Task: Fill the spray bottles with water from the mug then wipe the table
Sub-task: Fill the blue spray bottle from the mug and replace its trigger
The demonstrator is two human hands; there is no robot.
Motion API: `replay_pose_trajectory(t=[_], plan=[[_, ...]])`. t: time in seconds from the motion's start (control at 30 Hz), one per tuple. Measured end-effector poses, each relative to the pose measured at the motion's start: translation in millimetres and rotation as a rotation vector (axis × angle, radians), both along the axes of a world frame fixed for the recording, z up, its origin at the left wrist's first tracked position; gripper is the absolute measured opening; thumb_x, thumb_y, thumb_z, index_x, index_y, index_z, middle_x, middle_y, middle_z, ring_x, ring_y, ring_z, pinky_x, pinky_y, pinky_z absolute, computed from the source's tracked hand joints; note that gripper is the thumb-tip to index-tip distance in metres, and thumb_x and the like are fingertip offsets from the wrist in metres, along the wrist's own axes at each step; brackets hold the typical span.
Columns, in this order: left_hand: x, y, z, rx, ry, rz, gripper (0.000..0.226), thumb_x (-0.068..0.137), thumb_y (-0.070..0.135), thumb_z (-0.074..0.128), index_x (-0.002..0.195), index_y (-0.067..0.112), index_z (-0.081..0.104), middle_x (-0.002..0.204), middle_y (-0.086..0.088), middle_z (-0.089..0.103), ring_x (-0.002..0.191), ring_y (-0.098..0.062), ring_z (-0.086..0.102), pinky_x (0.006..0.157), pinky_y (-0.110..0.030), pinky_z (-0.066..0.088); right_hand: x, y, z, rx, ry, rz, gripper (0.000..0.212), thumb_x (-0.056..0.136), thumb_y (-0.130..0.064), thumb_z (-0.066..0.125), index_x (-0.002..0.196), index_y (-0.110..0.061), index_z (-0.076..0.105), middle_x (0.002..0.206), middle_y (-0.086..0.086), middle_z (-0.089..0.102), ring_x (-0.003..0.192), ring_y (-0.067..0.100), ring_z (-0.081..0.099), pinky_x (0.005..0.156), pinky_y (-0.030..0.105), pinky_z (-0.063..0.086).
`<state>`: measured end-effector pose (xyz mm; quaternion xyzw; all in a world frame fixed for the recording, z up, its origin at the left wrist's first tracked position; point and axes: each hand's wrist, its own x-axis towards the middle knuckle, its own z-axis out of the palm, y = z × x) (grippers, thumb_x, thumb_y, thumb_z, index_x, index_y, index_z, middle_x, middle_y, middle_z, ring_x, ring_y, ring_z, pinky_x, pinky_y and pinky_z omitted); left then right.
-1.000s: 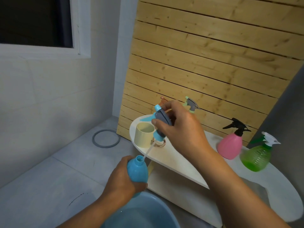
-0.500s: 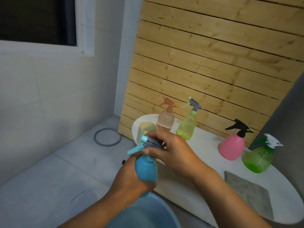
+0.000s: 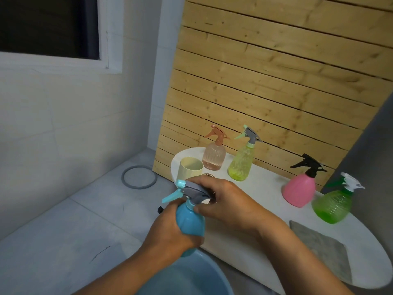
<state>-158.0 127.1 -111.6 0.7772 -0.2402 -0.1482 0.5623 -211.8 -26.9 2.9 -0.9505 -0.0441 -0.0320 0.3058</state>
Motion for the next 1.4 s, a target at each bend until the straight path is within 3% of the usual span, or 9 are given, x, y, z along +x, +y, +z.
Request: replay_pose_trajectory(t=[0.23, 0.47, 0.57, 0.7, 0.87, 1.07, 1.27, 1.33, 1.4], plan=[[0, 3, 0, 0.015, -0.028, -0.037, 0.076, 0.061, 0.028, 0.097, 0.12, 0.04, 0.053, 0.114, 0.015, 0.064, 0.103, -0.005, 0.065, 0.079, -0.018, 0.056, -1, -4, 4, 0.022, 0.031, 0.043, 0.048, 0.088, -0.011, 0.073, 0.124, -0.038, 0.061, 0.112, -0.02, 0.064, 0.104, 0.003, 0.06, 0.076, 0.015, 0.045], [1, 6, 3, 0.024, -0.001, -0.087, 0.081, 0.059, 0.036, 0.098, 0.123, 0.045, 0.049, 0.116, 0.017, 0.062, 0.105, -0.008, 0.064, 0.077, -0.021, 0.058, 1, -3, 5, 0.008, 0.023, 0.007, 0.053, 0.083, -0.018, 0.077, 0.125, -0.043, 0.058, 0.112, -0.015, 0.066, 0.103, 0.007, 0.062, 0.089, 0.036, 0.056], [0, 5, 4, 0.0, 0.034, -0.069, 0.081, 0.058, 0.035, 0.097, 0.122, 0.045, 0.049, 0.115, 0.015, 0.063, 0.103, -0.012, 0.065, 0.075, -0.024, 0.059, -1, -1, -5, 0.129, -0.043, -0.115, 0.059, 0.079, -0.029, 0.085, 0.125, -0.05, 0.055, 0.105, -0.014, 0.068, 0.097, 0.009, 0.064, 0.086, 0.033, 0.056], [0, 3, 6, -0.046, 0.036, -0.04, 0.082, 0.055, 0.036, 0.096, 0.122, 0.049, 0.05, 0.112, 0.014, 0.065, 0.1, -0.012, 0.068, 0.074, -0.028, 0.062, -8, 8, -27, 0.521, -0.117, -0.205, 0.047, 0.08, -0.02, 0.086, 0.12, -0.035, 0.066, 0.104, -0.009, 0.073, 0.096, 0.01, 0.068, 0.078, 0.023, 0.055], [-1, 0, 4, -0.051, 0.026, -0.038, 0.08, 0.058, 0.036, 0.097, 0.122, 0.048, 0.05, 0.111, 0.014, 0.066, 0.1, -0.011, 0.067, 0.076, -0.029, 0.063, -10, 10, -41, 0.62, -0.087, -0.217, 0.022, 0.088, -0.024, 0.08, 0.109, -0.027, 0.075, 0.1, 0.005, 0.074, 0.099, 0.035, 0.067, 0.088, 0.048, 0.059], [0, 0, 5, -0.064, 0.02, -0.047, 0.076, 0.055, 0.034, 0.097, 0.116, 0.046, 0.054, 0.106, 0.015, 0.067, 0.093, -0.005, 0.068, 0.075, -0.029, 0.063, -12, 0, -31, 0.608, -0.013, -0.111, 0.022, 0.095, -0.022, 0.072, 0.118, -0.02, 0.072, 0.113, 0.007, 0.073, 0.109, 0.033, 0.066, 0.097, 0.05, 0.055], [-4, 1, 7, -0.051, 0.002, -0.056, 0.076, 0.054, 0.035, 0.095, 0.117, 0.047, 0.054, 0.105, 0.017, 0.067, 0.095, -0.008, 0.069, 0.075, -0.03, 0.063, -13, 3, -33, 0.697, -0.03, -0.152, 0.022, 0.086, -0.017, 0.081, 0.107, -0.016, 0.074, 0.101, 0.009, 0.074, 0.095, 0.026, 0.07, 0.085, 0.039, 0.06], [-7, 1, 7, -0.059, -0.01, -0.04, 0.074, 0.056, 0.033, 0.096, 0.116, 0.048, 0.055, 0.103, 0.023, 0.067, 0.093, -0.001, 0.068, 0.074, -0.028, 0.063, -12, 10, -41, 0.654, -0.094, -0.245, 0.027, 0.077, -0.028, 0.088, 0.1, -0.025, 0.075, 0.095, 0.011, 0.071, 0.089, 0.031, 0.067, 0.082, 0.046, 0.06], [-10, -1, 8, -0.073, -0.032, -0.013, 0.07, 0.06, 0.03, 0.097, 0.112, 0.049, 0.054, 0.102, 0.032, 0.064, 0.091, 0.009, 0.064, 0.069, -0.02, 0.058, -13, 18, -44, 0.579, -0.132, -0.377, 0.034, 0.069, -0.041, 0.091, 0.095, -0.029, 0.071, 0.078, 0.001, 0.065, 0.071, 0.018, 0.06, 0.07, 0.04, 0.058]])
